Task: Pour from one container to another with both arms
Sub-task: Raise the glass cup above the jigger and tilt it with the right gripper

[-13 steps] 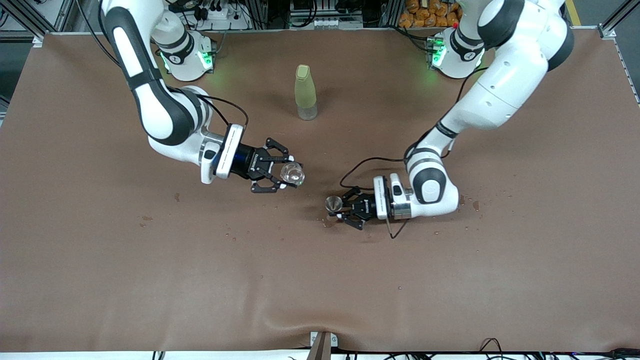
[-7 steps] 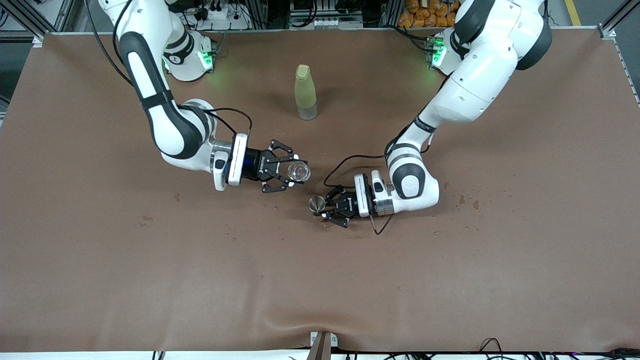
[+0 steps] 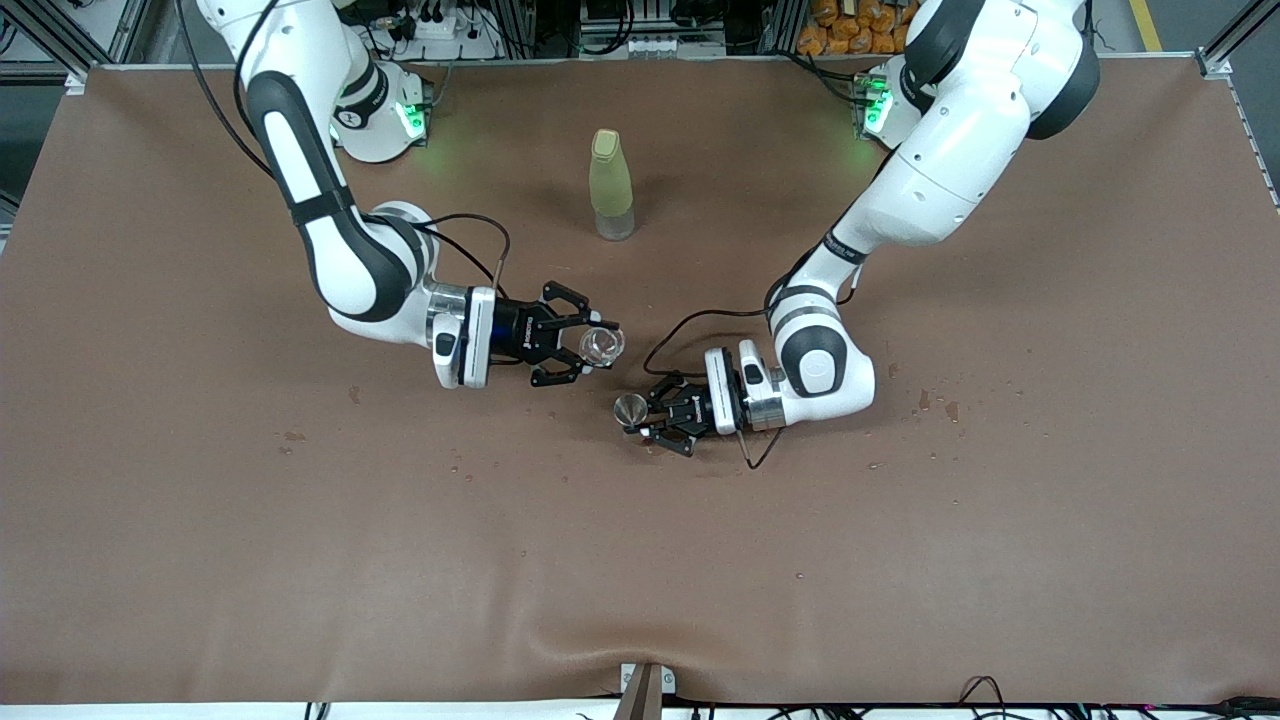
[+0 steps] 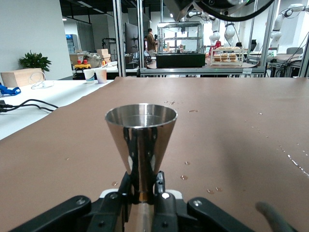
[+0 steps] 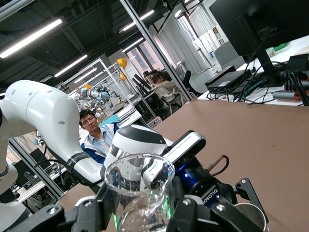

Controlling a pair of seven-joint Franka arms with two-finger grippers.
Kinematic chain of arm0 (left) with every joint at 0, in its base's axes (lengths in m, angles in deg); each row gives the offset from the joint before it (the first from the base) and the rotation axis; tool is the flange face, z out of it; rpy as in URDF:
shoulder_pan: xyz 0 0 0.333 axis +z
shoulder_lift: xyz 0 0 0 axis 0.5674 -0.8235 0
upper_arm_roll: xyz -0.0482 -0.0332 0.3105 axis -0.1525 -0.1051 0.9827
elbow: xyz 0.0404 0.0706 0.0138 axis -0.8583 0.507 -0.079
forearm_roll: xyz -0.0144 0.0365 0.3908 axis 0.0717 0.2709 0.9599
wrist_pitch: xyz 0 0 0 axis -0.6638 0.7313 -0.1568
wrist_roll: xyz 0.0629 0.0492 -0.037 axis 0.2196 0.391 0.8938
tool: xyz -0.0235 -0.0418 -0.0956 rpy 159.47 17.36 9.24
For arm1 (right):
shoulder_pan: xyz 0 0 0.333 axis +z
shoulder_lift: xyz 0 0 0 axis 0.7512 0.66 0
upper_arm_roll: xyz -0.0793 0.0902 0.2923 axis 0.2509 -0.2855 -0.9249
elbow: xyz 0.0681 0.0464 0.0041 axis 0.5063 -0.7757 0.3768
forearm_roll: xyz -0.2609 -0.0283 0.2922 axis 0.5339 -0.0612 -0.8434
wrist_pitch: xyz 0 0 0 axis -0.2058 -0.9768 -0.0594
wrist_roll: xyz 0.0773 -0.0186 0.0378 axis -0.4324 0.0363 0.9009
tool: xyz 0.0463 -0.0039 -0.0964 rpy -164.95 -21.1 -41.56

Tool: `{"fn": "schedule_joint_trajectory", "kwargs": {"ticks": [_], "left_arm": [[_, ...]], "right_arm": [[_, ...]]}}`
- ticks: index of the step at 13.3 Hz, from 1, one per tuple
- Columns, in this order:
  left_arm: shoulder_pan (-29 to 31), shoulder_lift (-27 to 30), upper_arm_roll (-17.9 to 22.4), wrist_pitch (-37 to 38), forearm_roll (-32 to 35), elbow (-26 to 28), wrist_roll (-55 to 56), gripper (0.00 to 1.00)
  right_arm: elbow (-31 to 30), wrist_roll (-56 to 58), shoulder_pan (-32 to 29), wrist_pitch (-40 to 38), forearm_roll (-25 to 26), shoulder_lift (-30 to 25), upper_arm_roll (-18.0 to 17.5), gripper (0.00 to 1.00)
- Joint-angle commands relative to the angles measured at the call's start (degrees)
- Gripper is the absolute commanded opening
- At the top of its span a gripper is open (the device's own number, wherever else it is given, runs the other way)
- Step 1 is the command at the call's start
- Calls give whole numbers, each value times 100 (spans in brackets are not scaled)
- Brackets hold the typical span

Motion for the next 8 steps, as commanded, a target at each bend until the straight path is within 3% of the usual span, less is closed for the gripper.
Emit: {"fn": "schedule_joint_trajectory", "kwargs": {"ticks": [1,8], "left_arm": [[-136,13,68,-151,-215,-75,-58,0],[-233,31,68,-345,-382,-75,-49,0]], "right_arm": [[488,-163,-49,-53,110,402,-38,0],[692,-470,-14,-52,-82,710,-56,0]]}}
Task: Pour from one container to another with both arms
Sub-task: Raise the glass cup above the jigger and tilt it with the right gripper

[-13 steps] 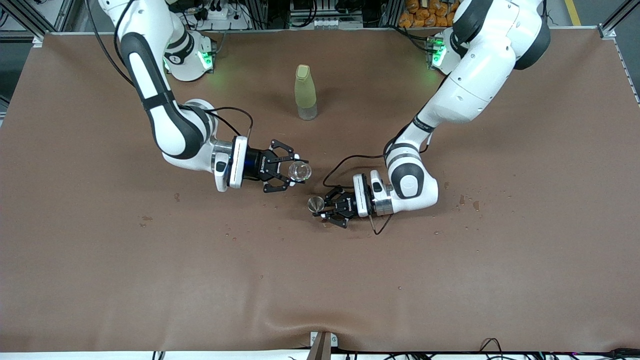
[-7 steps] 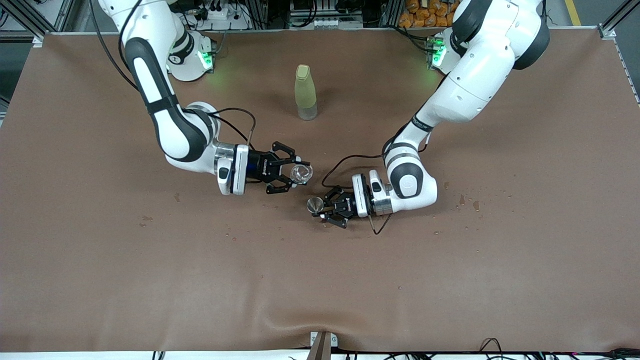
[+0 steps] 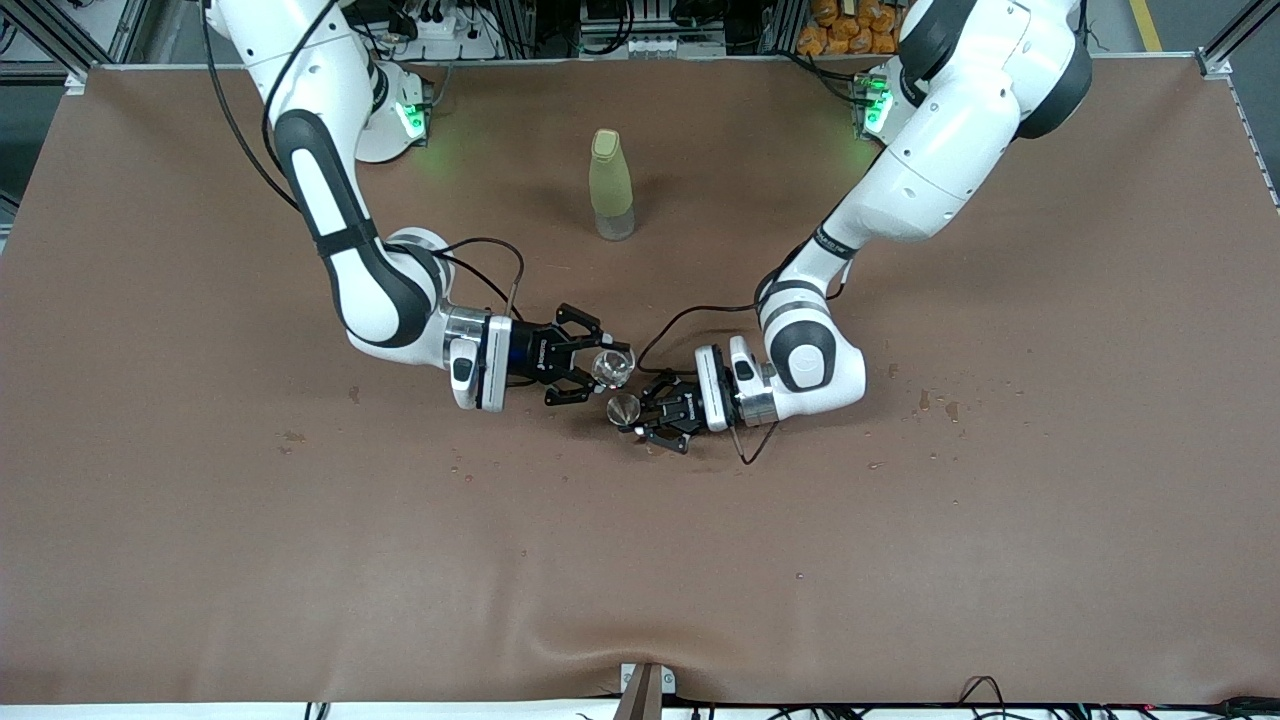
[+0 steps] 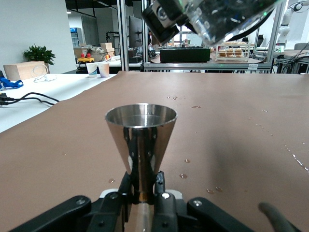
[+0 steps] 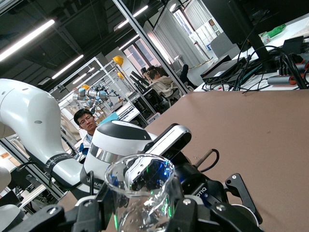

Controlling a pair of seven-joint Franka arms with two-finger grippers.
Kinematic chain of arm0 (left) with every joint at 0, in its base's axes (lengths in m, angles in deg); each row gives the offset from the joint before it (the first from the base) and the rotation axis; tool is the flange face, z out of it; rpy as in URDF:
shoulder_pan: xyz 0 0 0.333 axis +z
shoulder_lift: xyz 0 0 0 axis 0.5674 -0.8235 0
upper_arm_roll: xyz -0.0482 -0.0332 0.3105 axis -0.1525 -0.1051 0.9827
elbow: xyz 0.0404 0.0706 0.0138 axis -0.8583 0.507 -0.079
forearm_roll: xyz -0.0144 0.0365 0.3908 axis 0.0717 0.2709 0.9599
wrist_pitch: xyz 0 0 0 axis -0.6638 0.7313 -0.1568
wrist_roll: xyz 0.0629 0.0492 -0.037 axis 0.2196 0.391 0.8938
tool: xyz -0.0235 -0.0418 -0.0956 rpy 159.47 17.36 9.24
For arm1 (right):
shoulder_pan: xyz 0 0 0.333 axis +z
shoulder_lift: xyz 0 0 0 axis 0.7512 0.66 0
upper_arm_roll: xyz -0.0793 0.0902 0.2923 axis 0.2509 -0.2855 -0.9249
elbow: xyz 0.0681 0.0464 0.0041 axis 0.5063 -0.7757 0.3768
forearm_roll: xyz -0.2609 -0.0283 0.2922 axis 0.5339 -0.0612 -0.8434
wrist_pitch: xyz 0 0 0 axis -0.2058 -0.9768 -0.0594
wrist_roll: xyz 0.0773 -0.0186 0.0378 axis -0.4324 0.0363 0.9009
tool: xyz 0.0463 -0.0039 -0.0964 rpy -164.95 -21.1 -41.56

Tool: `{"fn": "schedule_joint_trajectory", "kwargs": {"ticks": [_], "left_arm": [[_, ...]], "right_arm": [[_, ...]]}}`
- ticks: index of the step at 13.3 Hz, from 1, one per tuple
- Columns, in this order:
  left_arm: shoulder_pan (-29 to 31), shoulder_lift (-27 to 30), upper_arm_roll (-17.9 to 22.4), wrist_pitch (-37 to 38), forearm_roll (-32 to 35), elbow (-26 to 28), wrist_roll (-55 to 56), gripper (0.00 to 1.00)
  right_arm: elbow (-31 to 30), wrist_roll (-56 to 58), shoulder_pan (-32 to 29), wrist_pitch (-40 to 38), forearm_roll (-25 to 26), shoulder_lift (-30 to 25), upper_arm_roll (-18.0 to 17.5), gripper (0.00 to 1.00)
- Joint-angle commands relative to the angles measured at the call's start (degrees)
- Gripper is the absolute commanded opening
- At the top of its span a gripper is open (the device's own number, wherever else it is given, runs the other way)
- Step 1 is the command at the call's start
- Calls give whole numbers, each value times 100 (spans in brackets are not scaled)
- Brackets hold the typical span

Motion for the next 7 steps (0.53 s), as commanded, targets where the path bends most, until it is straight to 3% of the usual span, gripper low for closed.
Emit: {"fn": "schedule_joint_trajectory", "kwargs": {"ticks": [1,7], "left_arm": [[-83,40,68,-86,-187,-67,-49,0],[-83,40,68,-86,-178,-67,-40,0]], "right_arm": [[159,-274,-25,-51,-126,153,-39,0],[133,-1941,36,-68,-153,171,-144,0]]}}
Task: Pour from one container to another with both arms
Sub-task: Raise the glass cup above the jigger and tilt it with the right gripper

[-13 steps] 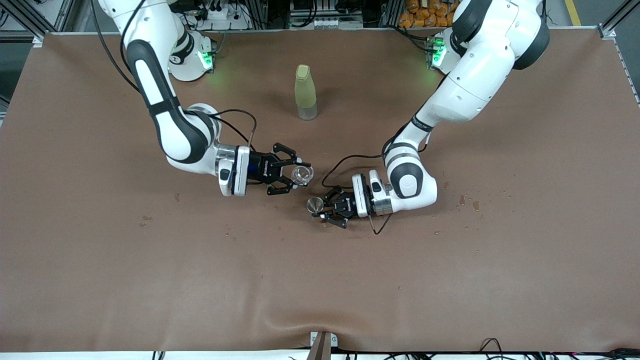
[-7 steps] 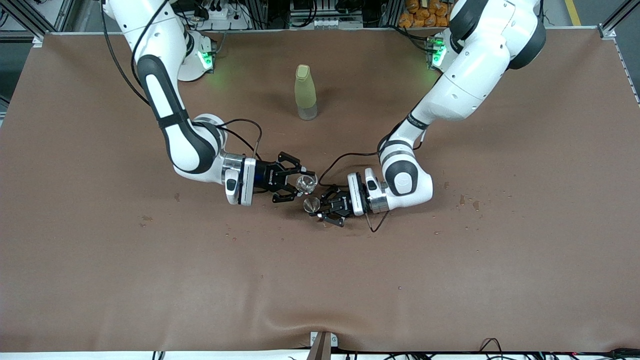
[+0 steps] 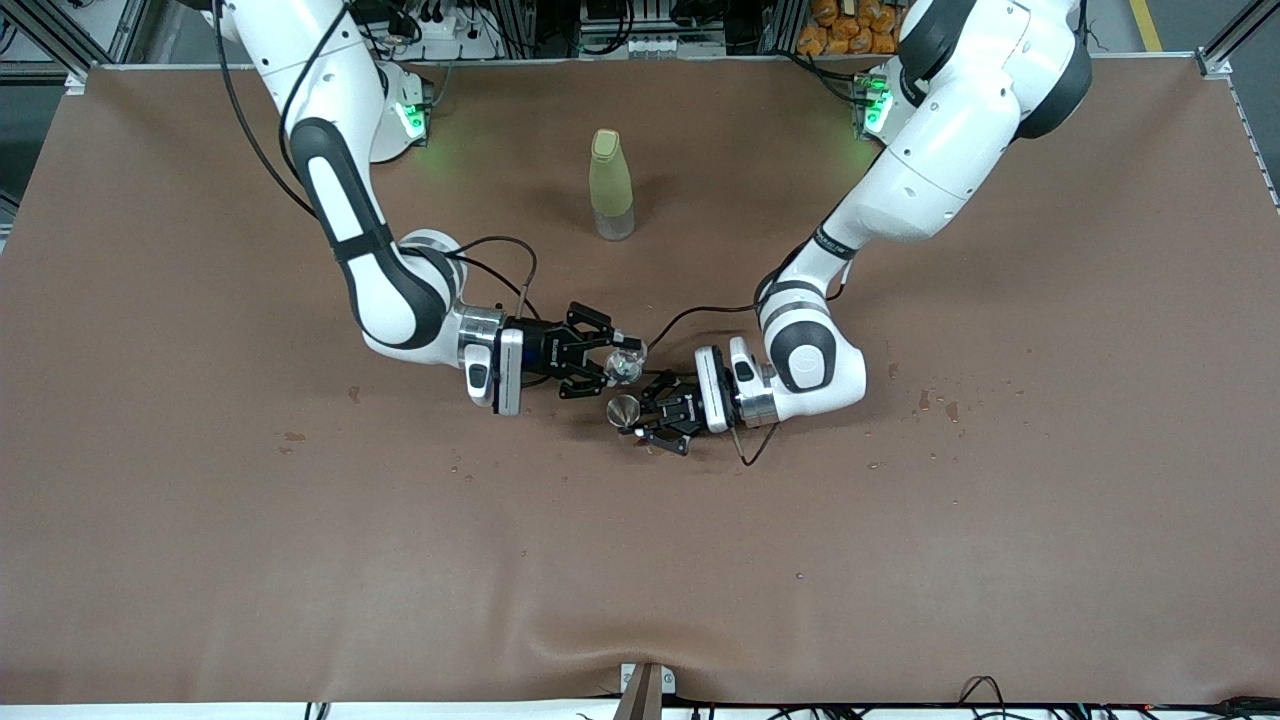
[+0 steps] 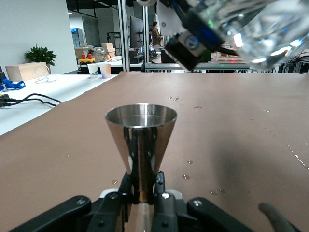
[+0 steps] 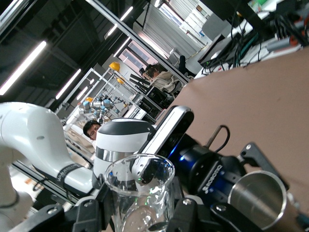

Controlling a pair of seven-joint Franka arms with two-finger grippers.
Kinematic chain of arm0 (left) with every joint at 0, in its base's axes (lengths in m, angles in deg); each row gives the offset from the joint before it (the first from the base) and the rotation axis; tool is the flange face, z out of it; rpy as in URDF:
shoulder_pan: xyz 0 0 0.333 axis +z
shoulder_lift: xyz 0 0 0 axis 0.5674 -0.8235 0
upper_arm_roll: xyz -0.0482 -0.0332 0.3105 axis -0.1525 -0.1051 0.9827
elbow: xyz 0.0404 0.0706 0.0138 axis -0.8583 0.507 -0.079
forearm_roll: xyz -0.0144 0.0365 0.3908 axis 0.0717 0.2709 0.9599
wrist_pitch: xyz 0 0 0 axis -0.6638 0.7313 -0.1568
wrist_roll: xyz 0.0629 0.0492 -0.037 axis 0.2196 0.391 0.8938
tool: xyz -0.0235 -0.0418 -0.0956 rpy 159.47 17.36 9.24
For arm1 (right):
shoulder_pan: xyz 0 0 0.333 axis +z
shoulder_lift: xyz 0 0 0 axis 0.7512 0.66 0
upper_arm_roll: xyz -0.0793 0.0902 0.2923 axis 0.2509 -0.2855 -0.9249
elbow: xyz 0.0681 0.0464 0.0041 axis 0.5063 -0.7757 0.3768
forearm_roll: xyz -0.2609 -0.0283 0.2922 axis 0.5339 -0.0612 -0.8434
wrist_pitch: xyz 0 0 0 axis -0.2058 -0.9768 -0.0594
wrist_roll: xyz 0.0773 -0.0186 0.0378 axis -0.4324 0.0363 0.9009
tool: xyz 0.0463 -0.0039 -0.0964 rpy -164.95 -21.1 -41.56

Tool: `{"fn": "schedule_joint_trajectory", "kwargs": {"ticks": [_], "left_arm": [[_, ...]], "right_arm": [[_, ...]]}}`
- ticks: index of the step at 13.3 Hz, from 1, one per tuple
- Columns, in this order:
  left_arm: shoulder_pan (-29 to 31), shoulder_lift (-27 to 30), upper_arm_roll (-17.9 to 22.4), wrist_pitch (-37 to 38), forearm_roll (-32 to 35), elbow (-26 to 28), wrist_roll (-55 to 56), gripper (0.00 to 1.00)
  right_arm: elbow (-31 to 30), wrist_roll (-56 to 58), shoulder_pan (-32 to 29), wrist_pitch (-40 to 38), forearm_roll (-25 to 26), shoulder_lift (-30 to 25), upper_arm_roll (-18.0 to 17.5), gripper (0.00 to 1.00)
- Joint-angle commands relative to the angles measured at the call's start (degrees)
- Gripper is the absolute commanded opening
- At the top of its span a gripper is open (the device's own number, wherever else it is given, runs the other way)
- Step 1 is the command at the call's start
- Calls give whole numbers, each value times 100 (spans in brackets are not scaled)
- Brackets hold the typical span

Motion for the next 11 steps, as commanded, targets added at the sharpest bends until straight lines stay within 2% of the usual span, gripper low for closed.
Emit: {"fn": "schedule_joint_trajectory", "kwargs": {"ticks": [1,7,11], "left_arm": [[-76,48,60,-79,-178,-33,-49,0],[-58,48,60,-79,-187,-24,-40,0],[-23,66,60,-79,-205,-7,-31,0]], "right_arm": [[105,-957,-14,-98,-82,41,-18,0],[175,-1523,-75,-81,-108,154,-18,0],[386,-1629,21,-46,-573,383,-18,0]]}}
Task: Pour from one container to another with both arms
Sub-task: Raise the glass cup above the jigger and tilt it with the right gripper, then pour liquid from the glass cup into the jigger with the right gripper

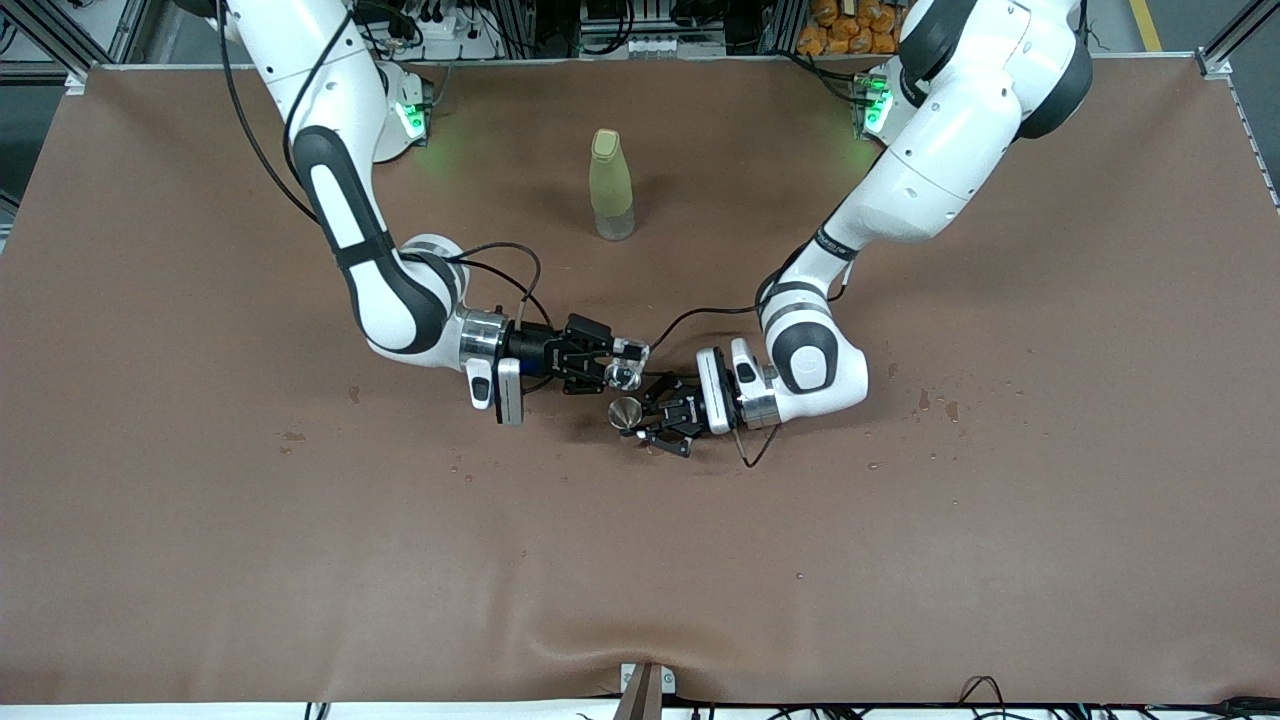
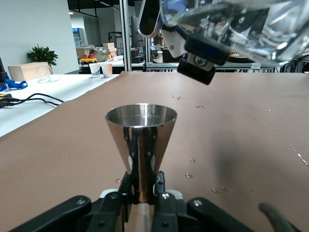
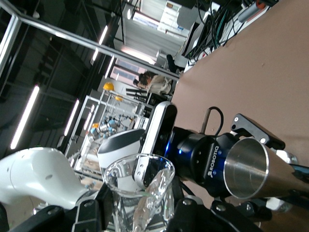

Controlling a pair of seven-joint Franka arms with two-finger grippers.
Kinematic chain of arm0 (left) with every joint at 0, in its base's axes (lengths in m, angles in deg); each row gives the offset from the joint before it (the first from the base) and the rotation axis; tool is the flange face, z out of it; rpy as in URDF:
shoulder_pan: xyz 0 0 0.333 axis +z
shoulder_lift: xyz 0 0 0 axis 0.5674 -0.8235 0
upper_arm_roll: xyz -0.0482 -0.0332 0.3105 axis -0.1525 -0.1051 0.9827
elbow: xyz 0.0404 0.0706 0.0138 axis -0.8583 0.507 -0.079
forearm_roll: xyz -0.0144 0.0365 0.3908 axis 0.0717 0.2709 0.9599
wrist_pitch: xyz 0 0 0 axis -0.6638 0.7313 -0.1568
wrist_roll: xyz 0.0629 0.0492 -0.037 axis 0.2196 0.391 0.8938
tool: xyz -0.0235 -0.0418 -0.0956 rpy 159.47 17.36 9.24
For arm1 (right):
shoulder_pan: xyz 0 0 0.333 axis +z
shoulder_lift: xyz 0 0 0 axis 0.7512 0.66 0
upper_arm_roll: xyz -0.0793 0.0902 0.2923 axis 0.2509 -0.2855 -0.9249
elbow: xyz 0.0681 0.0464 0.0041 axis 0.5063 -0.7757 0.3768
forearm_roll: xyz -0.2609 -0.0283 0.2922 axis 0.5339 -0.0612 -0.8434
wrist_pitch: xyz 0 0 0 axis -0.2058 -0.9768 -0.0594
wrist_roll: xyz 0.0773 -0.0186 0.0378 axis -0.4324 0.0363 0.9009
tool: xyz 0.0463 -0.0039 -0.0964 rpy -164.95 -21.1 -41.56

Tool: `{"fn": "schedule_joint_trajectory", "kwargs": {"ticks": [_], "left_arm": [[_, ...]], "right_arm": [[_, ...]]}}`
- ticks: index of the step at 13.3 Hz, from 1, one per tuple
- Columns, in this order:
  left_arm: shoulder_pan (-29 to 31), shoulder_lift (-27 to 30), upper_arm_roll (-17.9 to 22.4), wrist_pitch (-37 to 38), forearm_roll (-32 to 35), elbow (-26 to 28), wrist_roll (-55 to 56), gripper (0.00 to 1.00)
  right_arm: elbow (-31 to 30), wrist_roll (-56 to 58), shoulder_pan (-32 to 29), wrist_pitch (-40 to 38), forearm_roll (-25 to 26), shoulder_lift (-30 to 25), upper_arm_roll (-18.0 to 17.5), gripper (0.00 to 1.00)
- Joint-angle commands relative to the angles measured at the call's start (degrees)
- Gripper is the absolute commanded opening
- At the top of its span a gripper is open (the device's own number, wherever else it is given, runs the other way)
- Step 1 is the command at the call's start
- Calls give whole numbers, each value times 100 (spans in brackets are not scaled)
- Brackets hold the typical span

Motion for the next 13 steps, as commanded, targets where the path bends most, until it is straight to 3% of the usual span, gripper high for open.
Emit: {"fn": "schedule_joint_trajectory", "kwargs": {"ticks": [1,13], "left_arm": [[-40,66,34,-73,-204,8,-37,0],[-40,66,34,-73,-283,43,-28,0]], "right_arm": [[323,-207,60,-11,-297,266,-20,0],[315,-1560,16,-37,-428,284,-20,0]]}}
